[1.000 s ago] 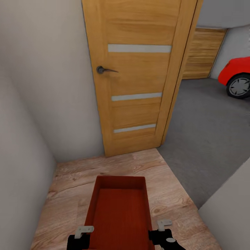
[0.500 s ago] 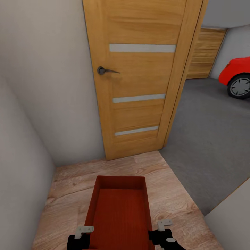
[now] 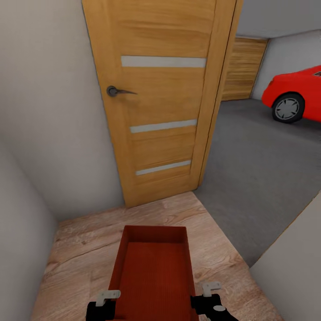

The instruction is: Move the two storage containers from the living room to the garage. In the garage, place one container on the floor and stack the other container on top of it (either order is fine).

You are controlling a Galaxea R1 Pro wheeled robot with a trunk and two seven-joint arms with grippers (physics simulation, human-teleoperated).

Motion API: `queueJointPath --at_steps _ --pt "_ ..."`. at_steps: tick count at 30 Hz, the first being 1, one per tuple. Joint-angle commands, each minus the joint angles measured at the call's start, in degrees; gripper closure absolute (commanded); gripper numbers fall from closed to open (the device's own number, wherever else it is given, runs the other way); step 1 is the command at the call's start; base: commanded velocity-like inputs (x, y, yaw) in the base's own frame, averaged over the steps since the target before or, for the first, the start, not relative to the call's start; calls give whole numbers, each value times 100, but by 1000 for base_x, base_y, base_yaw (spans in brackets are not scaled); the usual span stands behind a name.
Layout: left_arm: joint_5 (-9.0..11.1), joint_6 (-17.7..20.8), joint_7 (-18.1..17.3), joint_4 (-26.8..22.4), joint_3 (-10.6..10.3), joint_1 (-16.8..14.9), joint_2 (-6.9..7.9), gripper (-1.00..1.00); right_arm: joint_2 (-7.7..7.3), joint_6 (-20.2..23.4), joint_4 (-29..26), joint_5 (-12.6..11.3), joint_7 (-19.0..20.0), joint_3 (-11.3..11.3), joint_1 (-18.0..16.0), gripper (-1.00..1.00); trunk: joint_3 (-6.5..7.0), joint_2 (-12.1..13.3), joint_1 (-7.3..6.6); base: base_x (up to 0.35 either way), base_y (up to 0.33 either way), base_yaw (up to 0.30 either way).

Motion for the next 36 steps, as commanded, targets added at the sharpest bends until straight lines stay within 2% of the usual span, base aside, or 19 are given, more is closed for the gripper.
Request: queueJointPath --at_steps 1,6,23,36 --pt "-9 -18 84 -5 28 -3 4 100 -2 -11 10 22 -58 27 -5 100 -4 -2 -1 0 0 -226" --pt "-9 -18 84 -2 28 -3 4 100 -2 -14 12 22 -58 27 -5 100 -4 -2 -1 80 47 -95" --pt "-9 -18 84 -5 28 -3 4 100 -2 -14 13 22 -58 27 -5 100 -4 -2 -1 210 139 -11" --pt "-9 -18 84 -5 28 -3 4 100 -2 -11 11 22 -58 27 -5 100 -4 -2 -1 10 6 -226"
